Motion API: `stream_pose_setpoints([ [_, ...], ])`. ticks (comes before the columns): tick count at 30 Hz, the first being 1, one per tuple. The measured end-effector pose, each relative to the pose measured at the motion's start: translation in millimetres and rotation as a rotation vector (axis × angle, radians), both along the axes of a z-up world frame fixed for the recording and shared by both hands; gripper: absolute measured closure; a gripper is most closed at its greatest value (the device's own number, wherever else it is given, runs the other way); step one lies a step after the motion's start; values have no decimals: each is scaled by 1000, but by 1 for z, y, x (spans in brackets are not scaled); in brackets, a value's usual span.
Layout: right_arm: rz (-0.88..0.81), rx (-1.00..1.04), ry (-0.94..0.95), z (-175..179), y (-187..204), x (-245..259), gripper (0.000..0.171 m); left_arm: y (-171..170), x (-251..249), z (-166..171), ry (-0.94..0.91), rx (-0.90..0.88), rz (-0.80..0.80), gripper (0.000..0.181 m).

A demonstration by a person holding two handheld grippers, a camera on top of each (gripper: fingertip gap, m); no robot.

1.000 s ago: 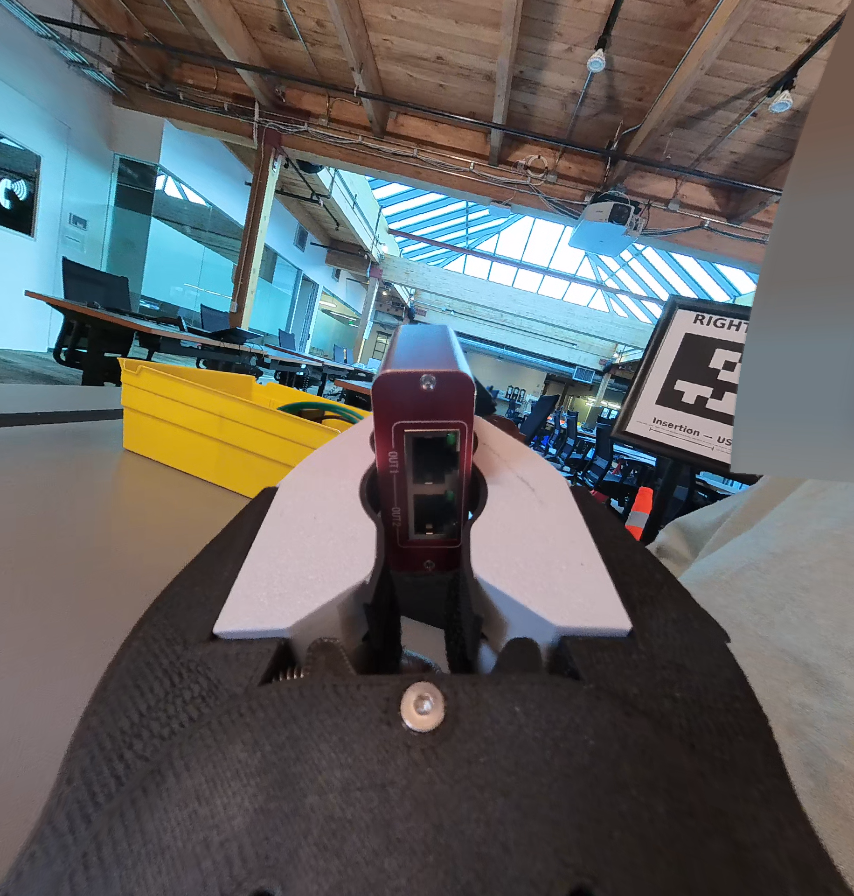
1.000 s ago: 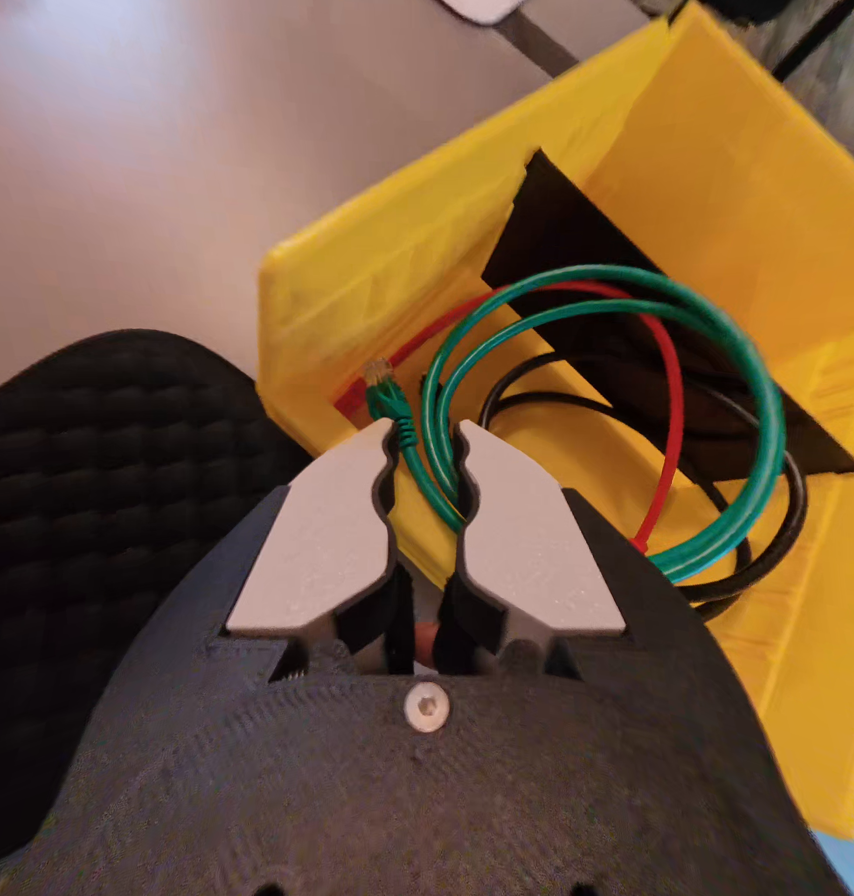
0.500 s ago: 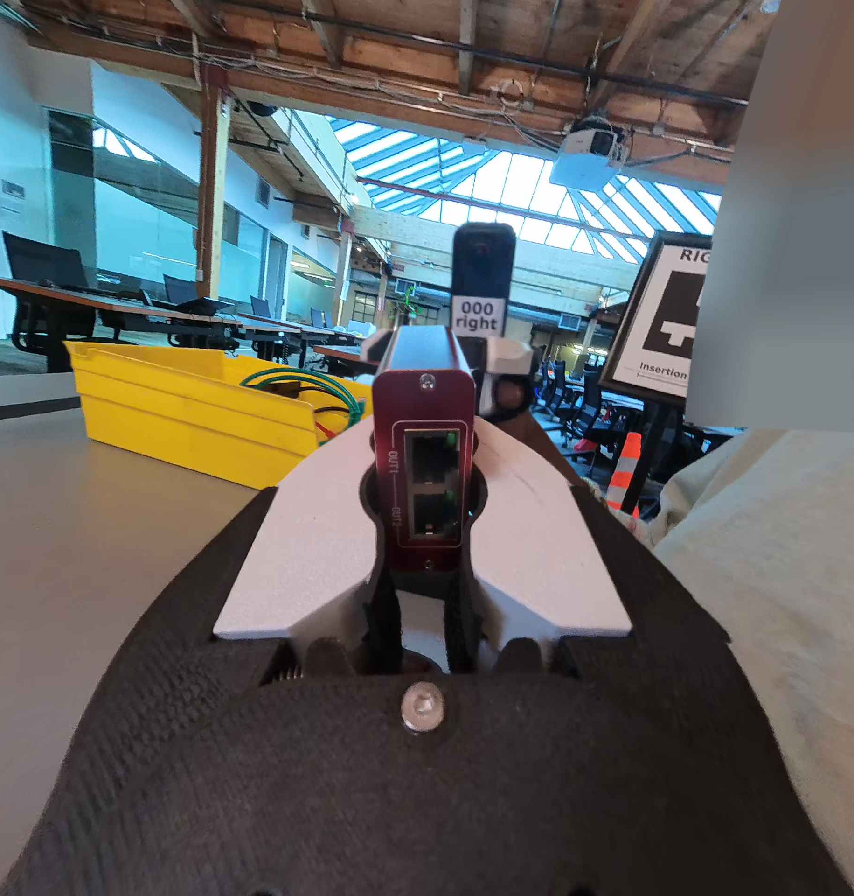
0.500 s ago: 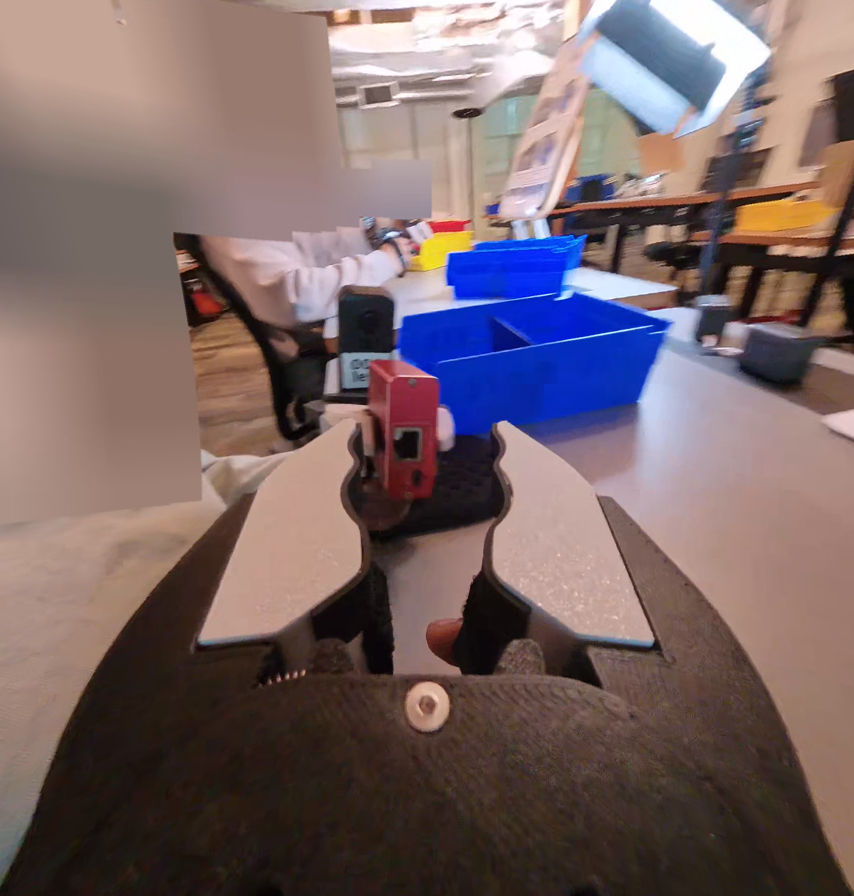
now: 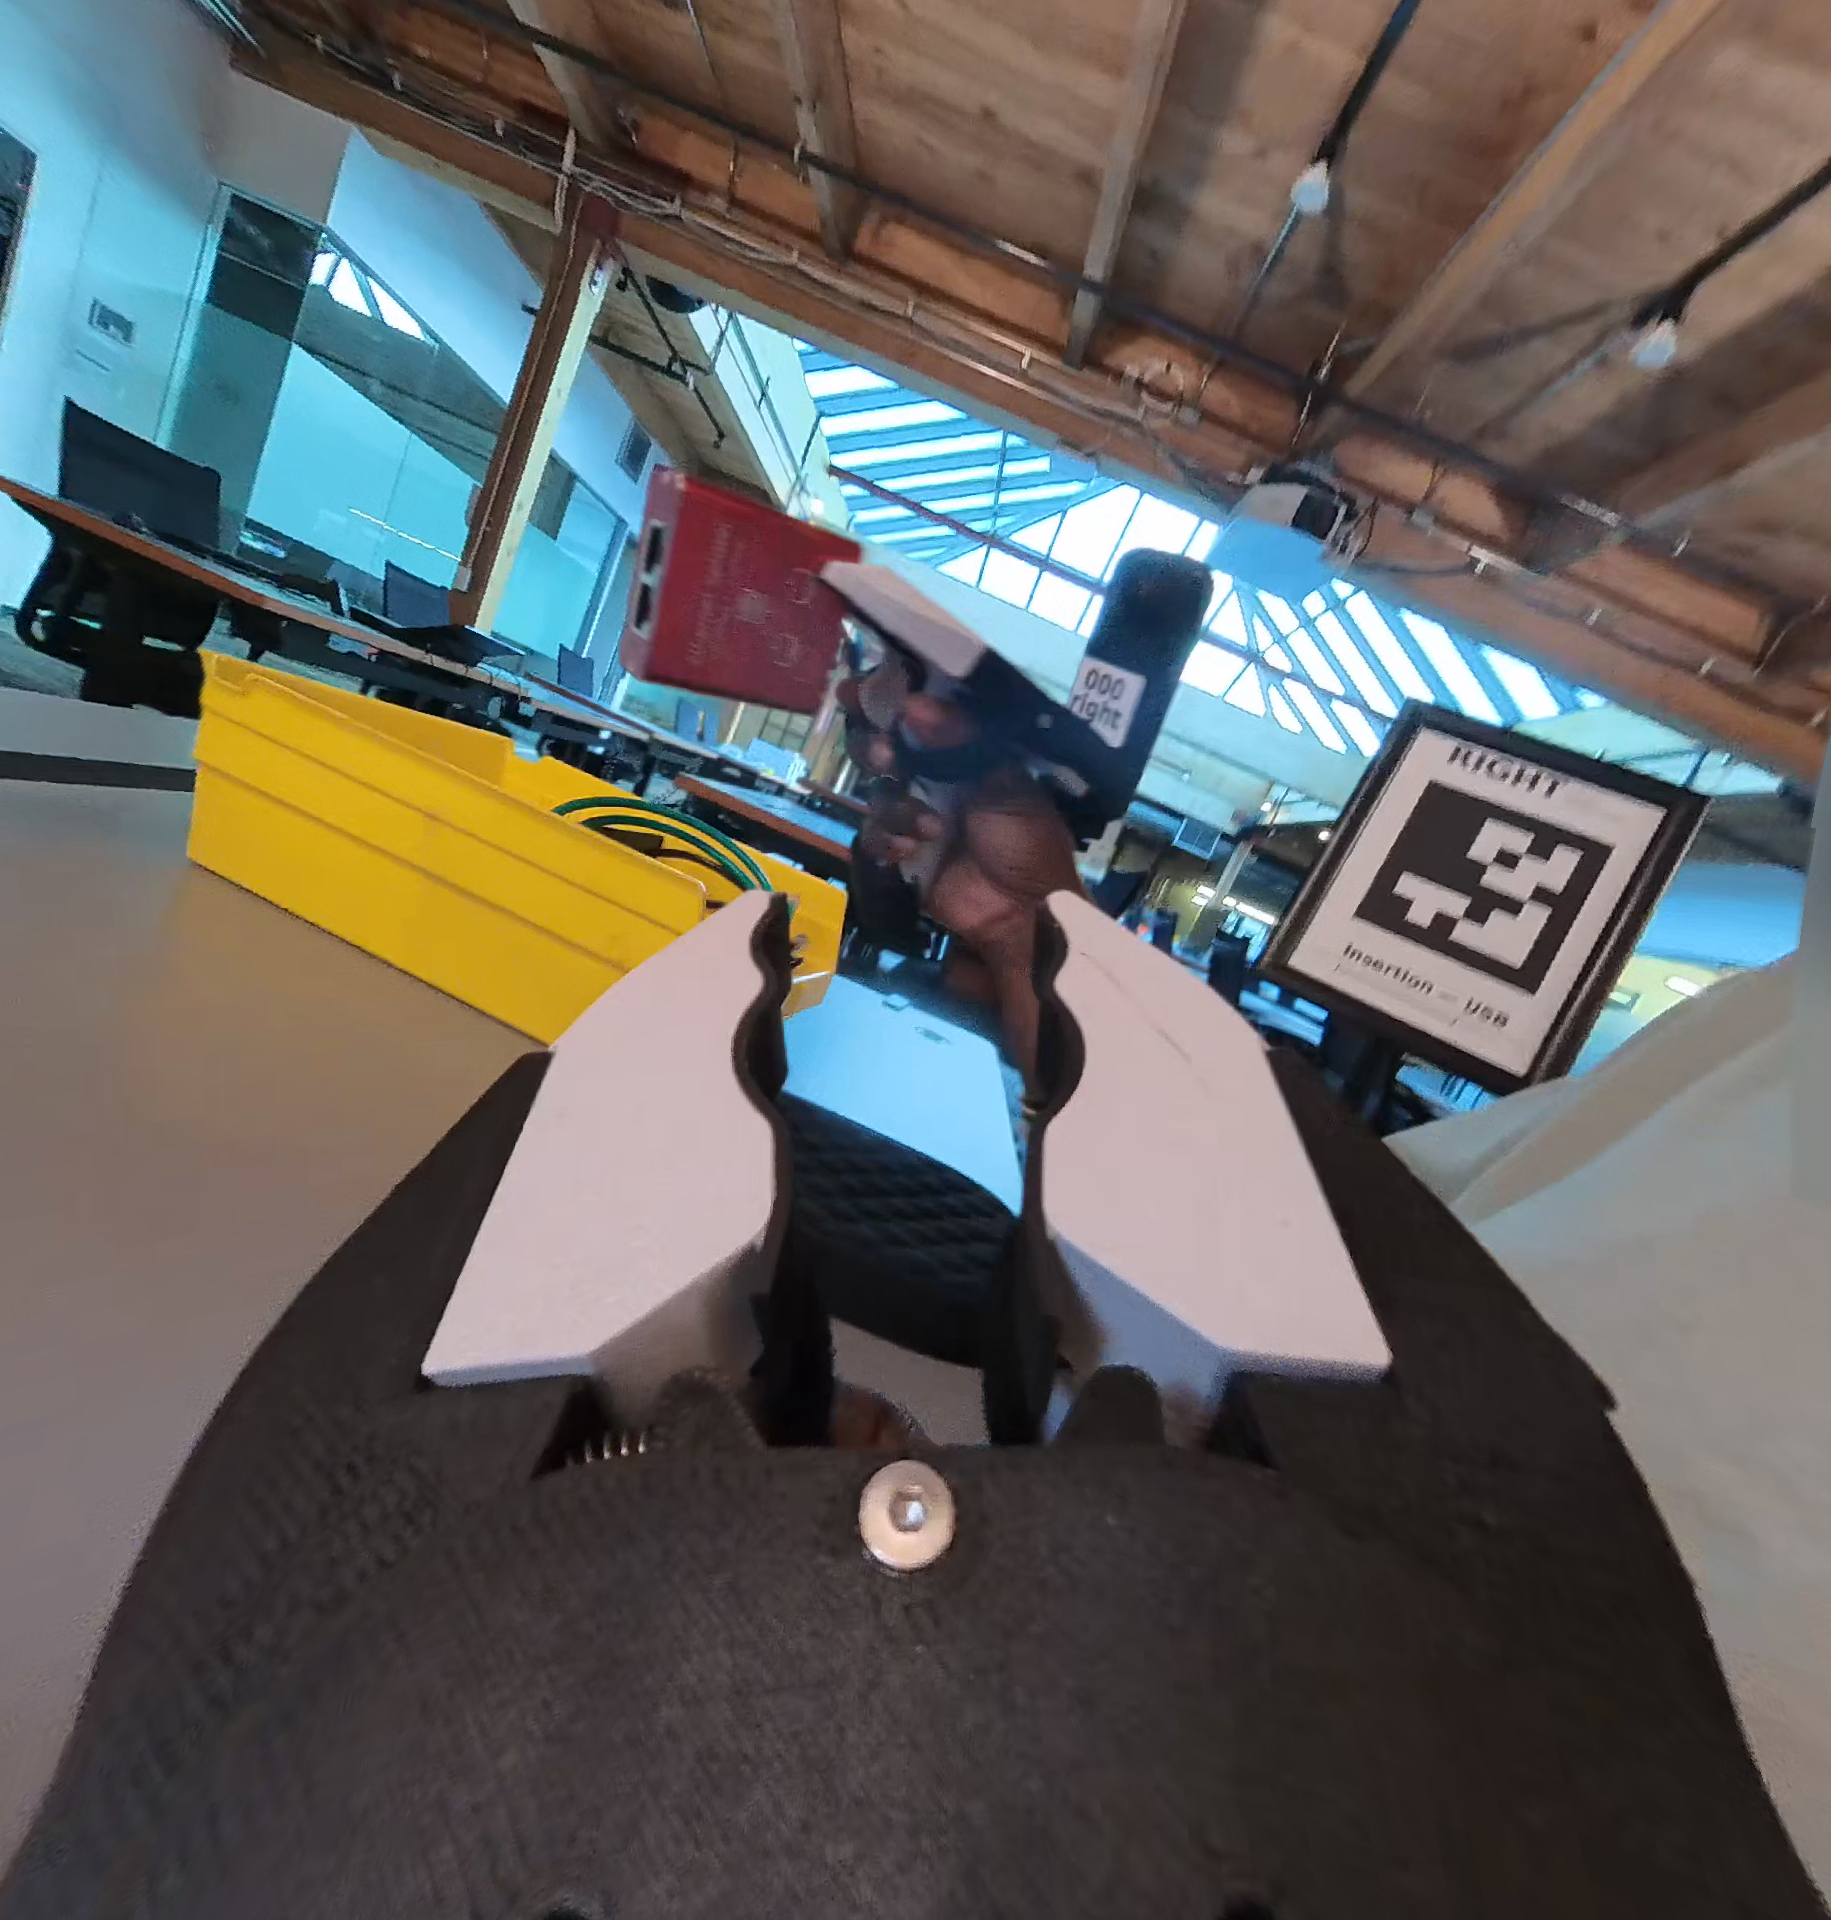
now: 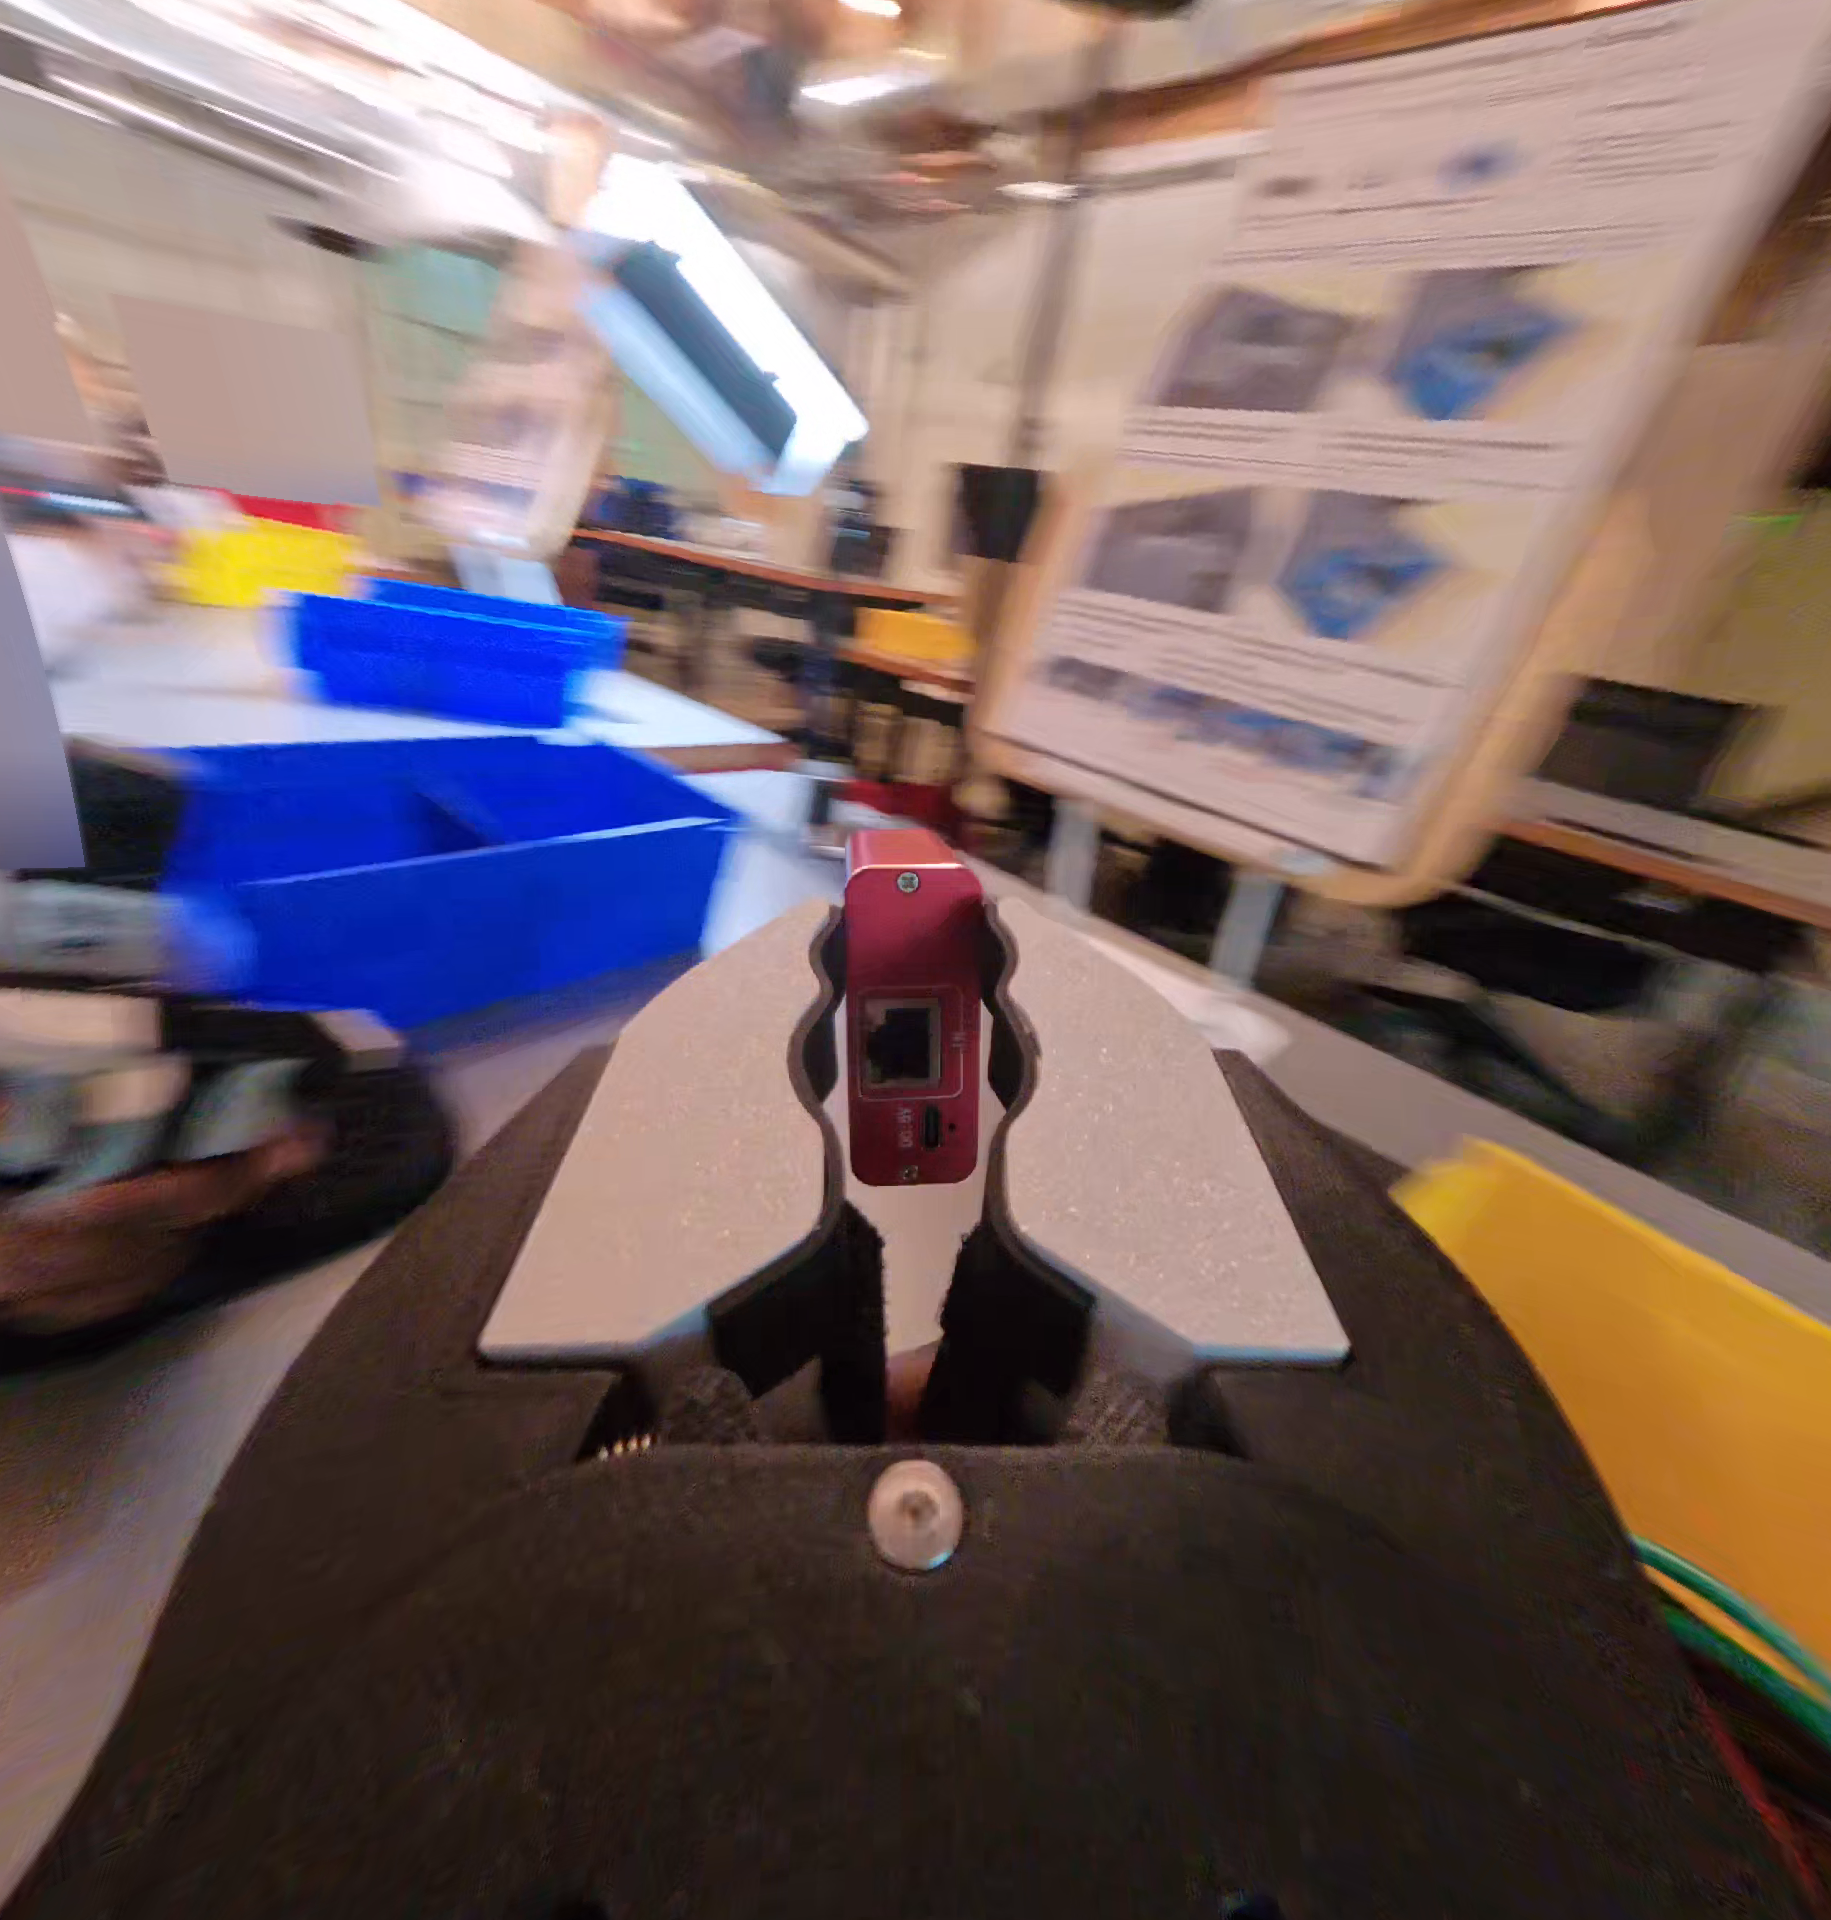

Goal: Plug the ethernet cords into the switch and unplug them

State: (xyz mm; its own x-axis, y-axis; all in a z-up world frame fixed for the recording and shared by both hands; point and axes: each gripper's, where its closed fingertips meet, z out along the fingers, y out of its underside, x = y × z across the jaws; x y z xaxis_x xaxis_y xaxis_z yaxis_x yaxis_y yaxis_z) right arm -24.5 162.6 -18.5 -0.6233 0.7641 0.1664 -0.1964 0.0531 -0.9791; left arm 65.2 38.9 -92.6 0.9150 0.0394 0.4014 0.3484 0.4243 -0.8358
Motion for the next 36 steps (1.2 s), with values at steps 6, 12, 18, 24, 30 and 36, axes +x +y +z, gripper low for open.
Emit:
stream_pose_setpoints([
  [6, -473, 97, -166, -23, 108, -87, 146, -1, -1, -2, -30, 6, -12, 137],
  [12, -578, 343, -359, -62, 141, -132, 146, 4, 1, -6, -9, -33, -13, 137],
  [18, -581, 446, -622, -103, 160, -158, 146, 9, 3, -10, 5, -73, -17, 138],
  [24, -521, 672, -882, -140, 169, -177, 146, 13, 5, -13, 24, -103, -19, 138],
  [30, -461, 834, -1048, -172, 179, -188, 146, 15, 7, -14, 29, -117, -25, 138],
  [36, -476, 857, -1029, -171, 181, -194, 140, 15, 7, -15, 30, -120, -26, 138],
])
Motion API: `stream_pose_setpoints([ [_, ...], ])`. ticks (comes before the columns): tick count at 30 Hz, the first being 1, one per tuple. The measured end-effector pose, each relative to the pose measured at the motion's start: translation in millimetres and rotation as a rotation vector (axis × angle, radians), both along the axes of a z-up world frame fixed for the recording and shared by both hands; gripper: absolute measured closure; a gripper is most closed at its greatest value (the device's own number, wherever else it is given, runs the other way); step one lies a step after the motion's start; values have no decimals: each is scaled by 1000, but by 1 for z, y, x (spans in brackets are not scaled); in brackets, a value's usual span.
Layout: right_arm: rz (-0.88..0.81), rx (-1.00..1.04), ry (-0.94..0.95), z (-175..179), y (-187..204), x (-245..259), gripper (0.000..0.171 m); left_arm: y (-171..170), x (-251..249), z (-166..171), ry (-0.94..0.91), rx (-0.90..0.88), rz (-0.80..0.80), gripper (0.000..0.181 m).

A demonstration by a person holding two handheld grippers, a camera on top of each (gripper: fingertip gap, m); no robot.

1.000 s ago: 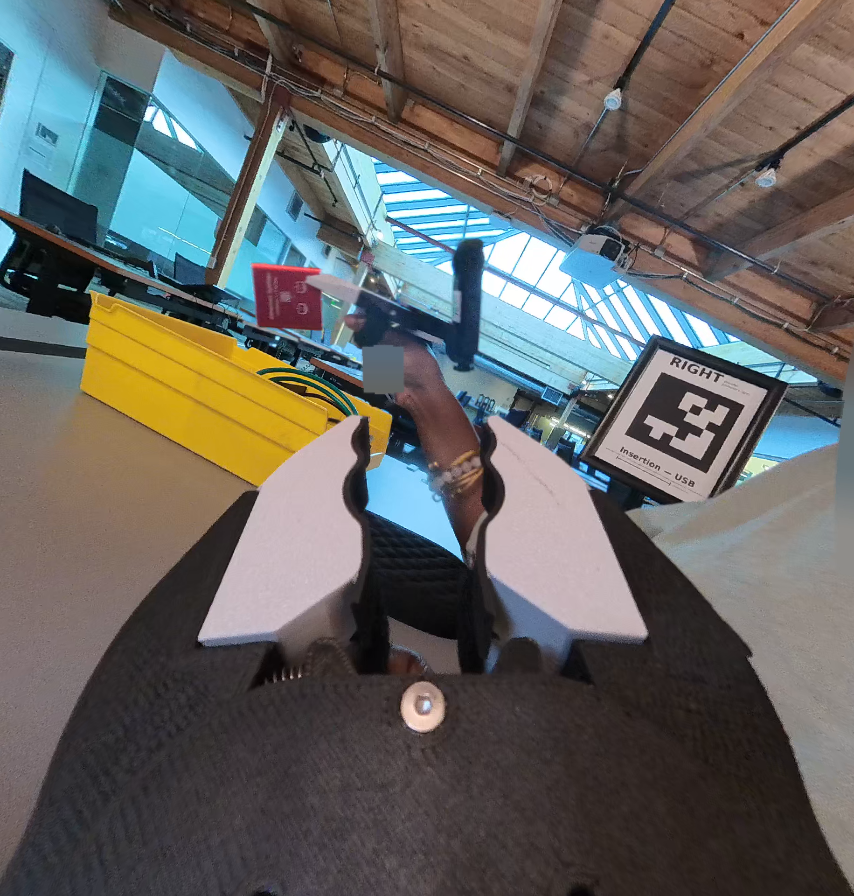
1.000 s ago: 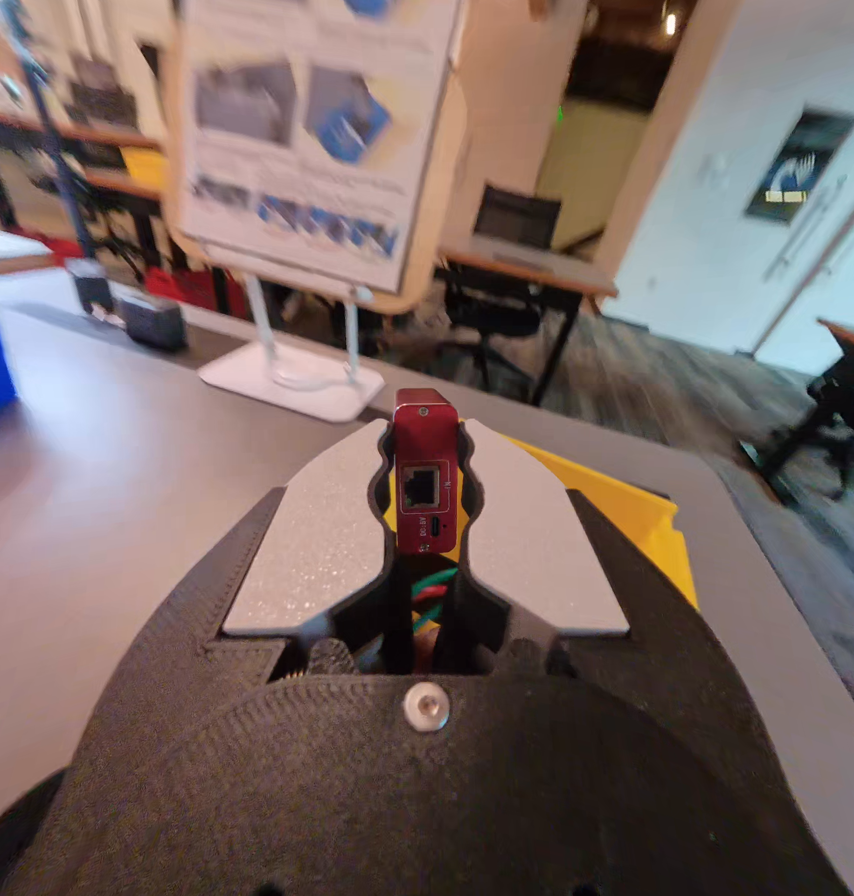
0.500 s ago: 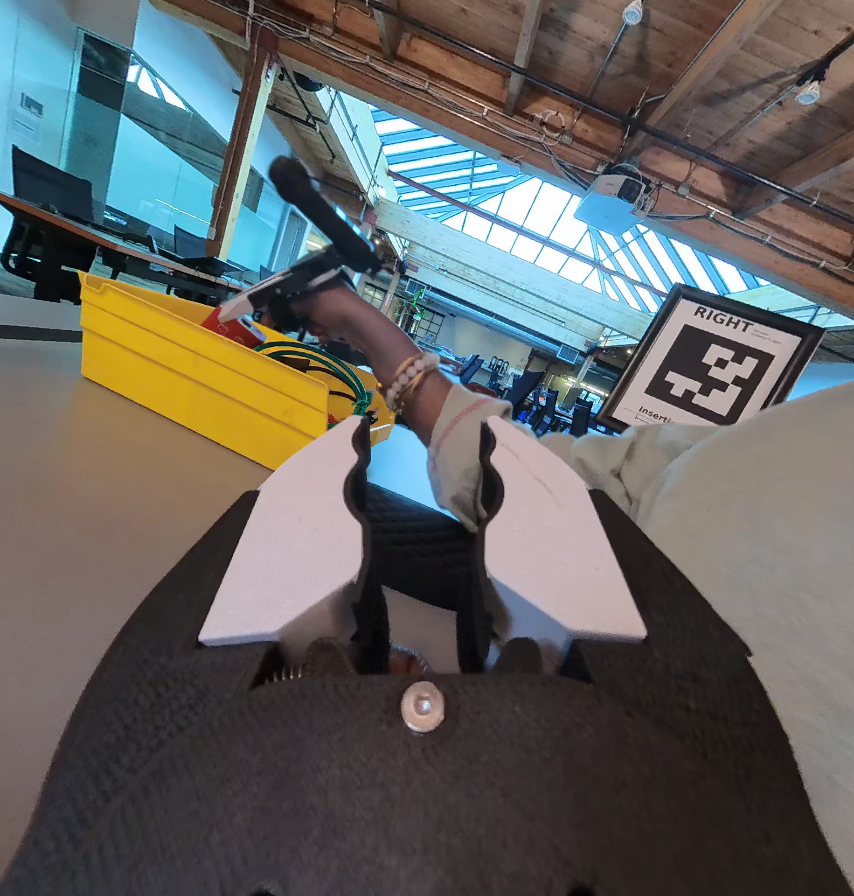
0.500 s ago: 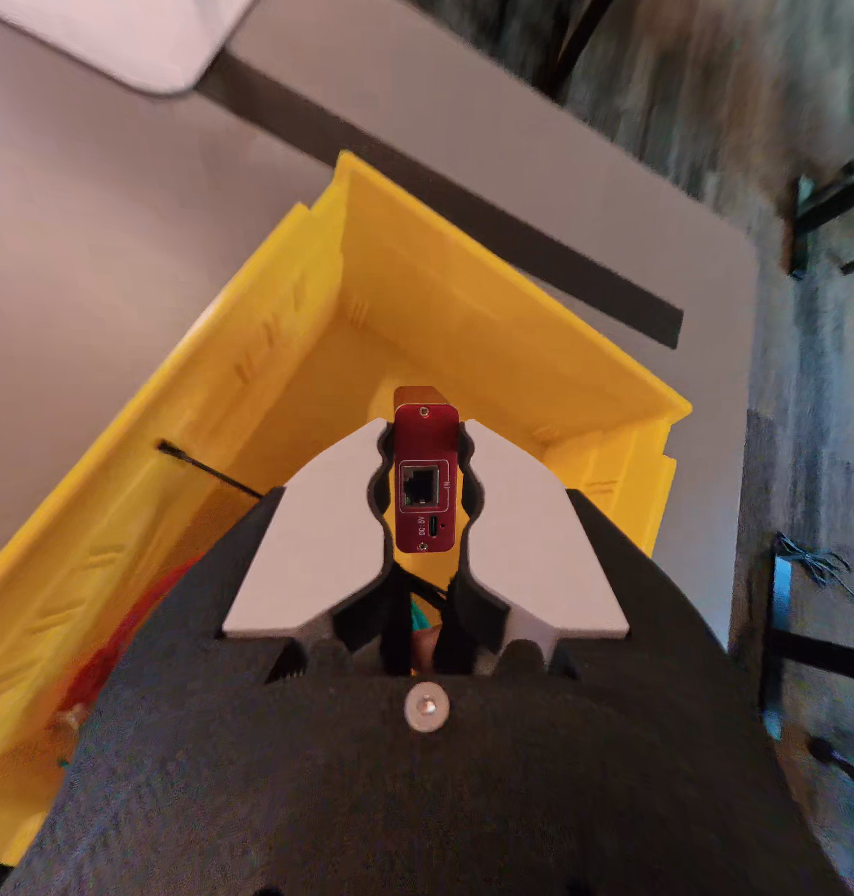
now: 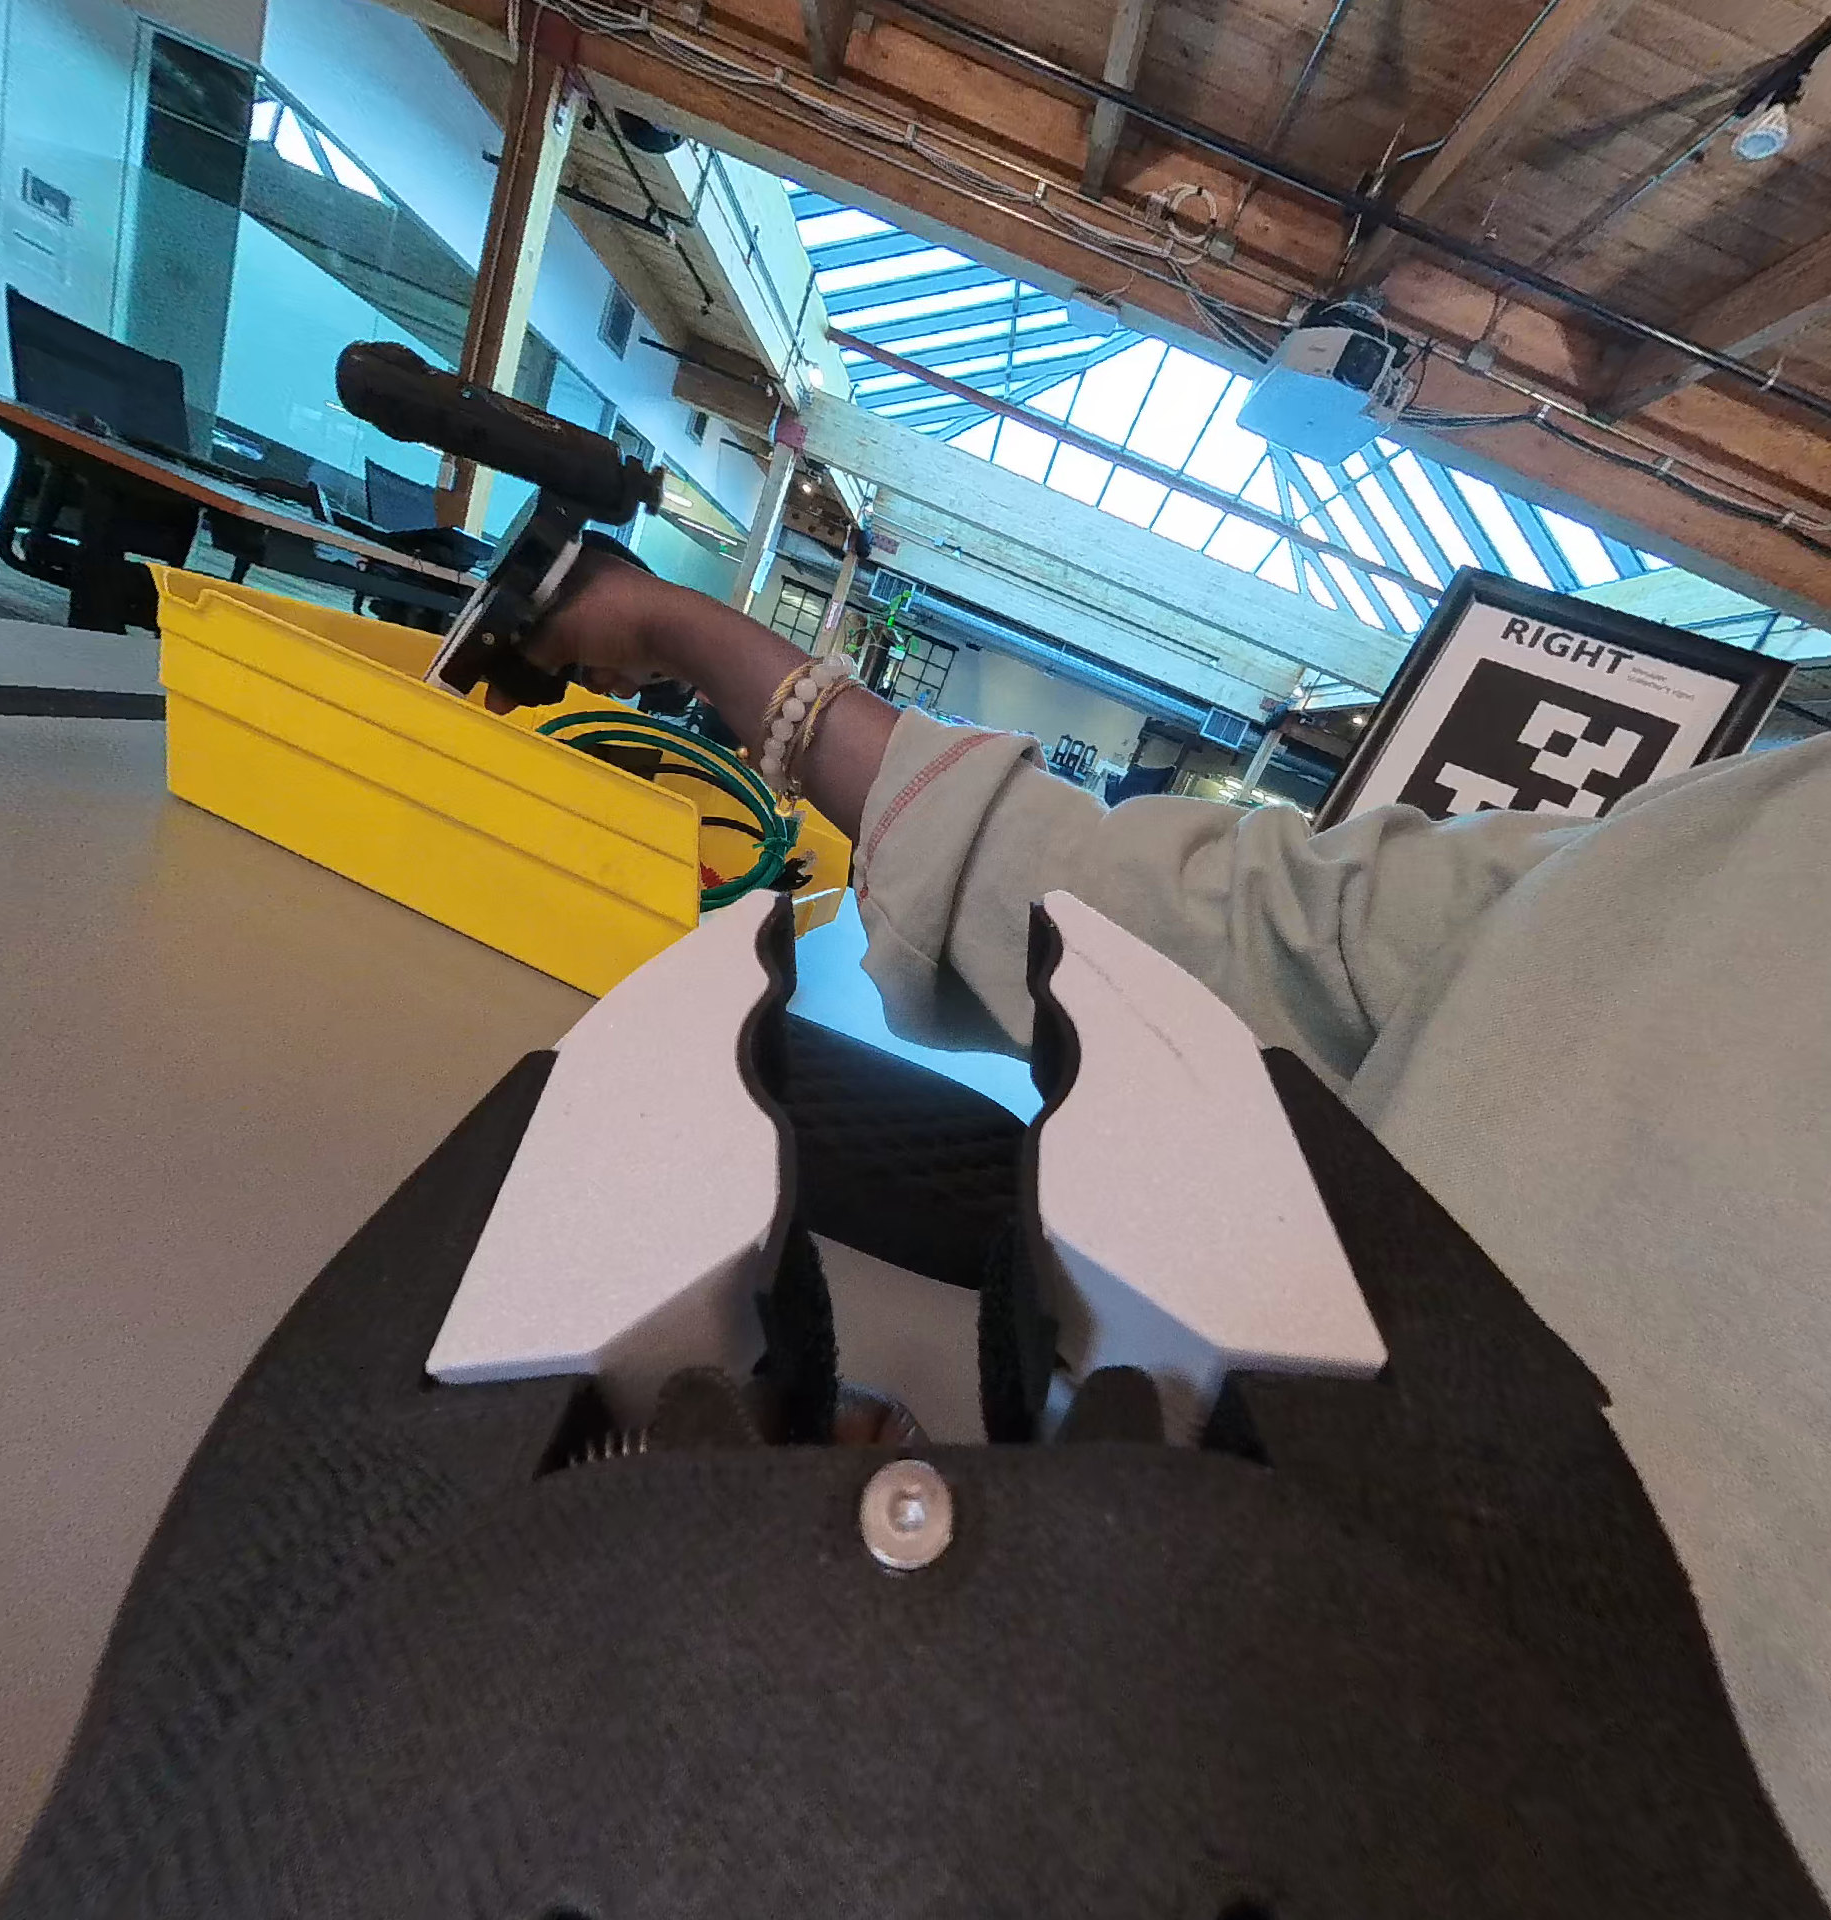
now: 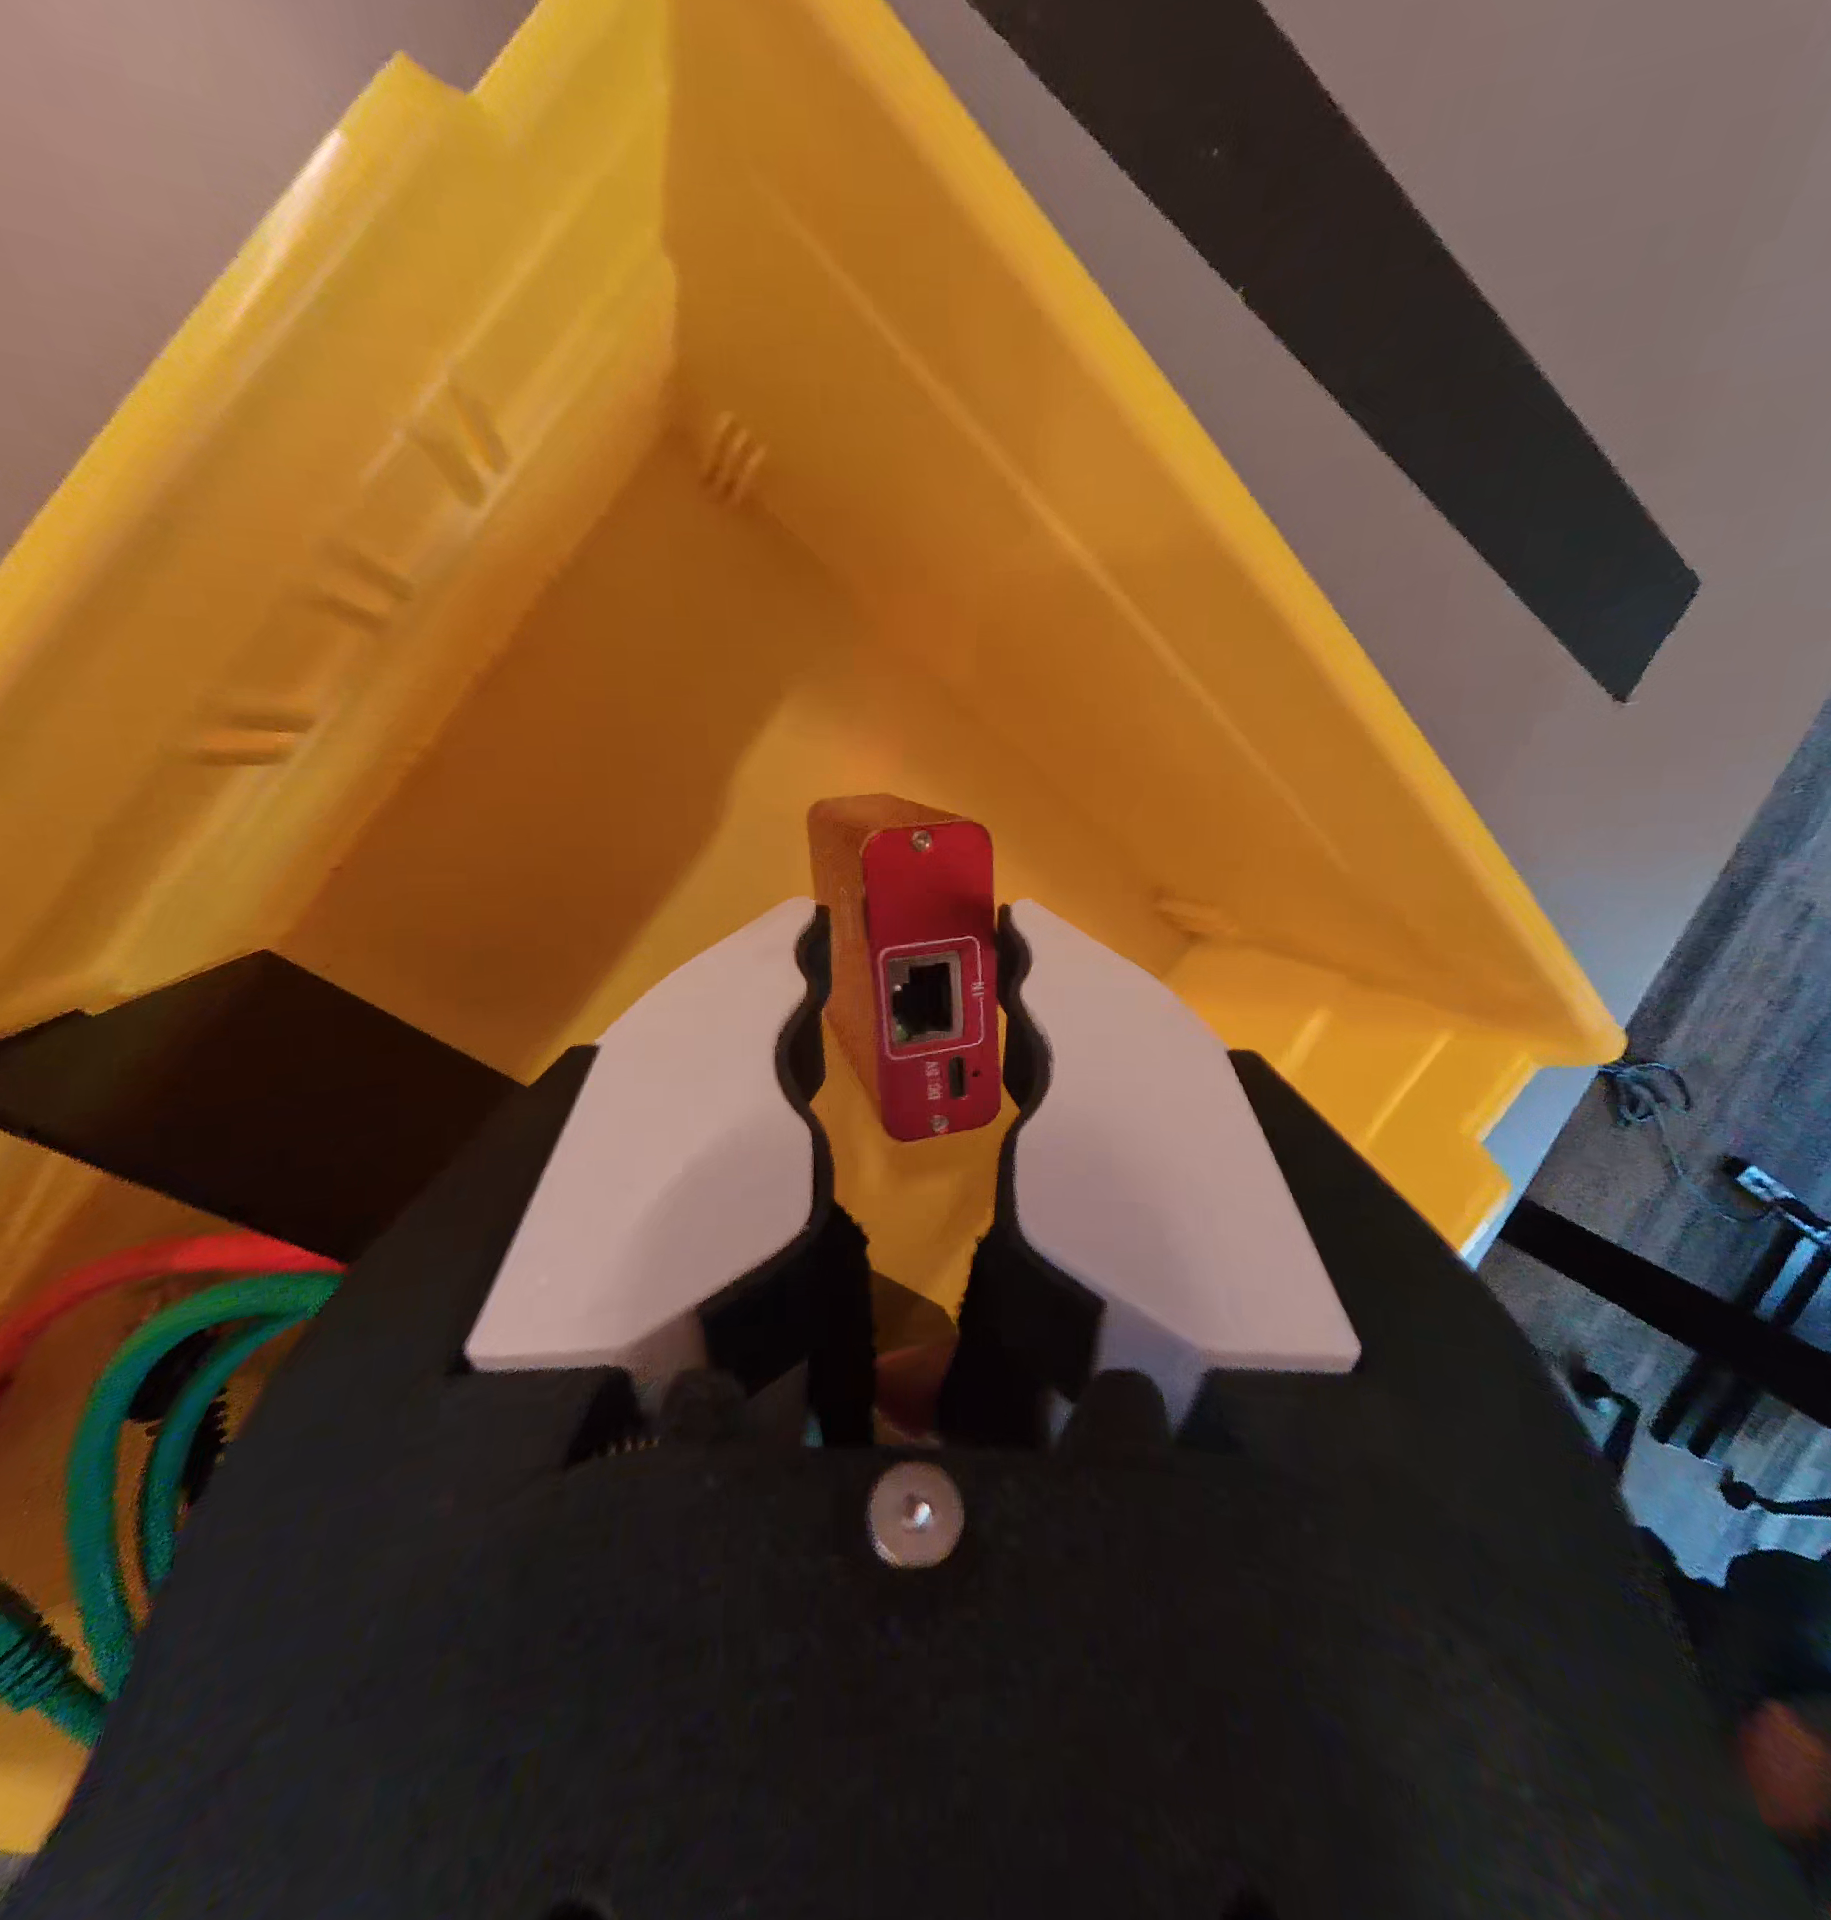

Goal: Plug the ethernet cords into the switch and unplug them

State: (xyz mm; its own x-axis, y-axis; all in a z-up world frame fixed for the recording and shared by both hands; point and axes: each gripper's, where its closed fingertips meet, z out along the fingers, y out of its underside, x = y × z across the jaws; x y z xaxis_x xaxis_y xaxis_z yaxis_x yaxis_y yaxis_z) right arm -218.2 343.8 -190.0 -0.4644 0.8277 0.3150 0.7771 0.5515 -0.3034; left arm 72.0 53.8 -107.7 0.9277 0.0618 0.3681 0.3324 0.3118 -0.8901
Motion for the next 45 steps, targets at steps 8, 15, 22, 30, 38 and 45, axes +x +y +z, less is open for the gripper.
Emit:
stream_pose_setpoints([
  [8, -13, -215, 267, 50, -28, 16, 108, 1, 0, 0, 6, -6, 2, 138],
  [15, 105, -582, 477, 83, -97, 125, 87, 2, 1, -2, 18, -25, 7, 139],
  [22, 102, -440, 379, 17, -133, 186, 120, 3, 0, -2, 30, -28, 30, 138],
  [30, 114, -289, 441, 10, -150, 175, 152, -34, -48, 6, 227, -179, 526, 138],
  [38, 174, -264, 487, 11, -184, 166, 151, -179, -90, 19, 300, -795, 1147, 134],
  [45, 265, -213, 512, 11, -231, 163, 149, -221, -105, -34, 70, -934, 1070, 142],
])
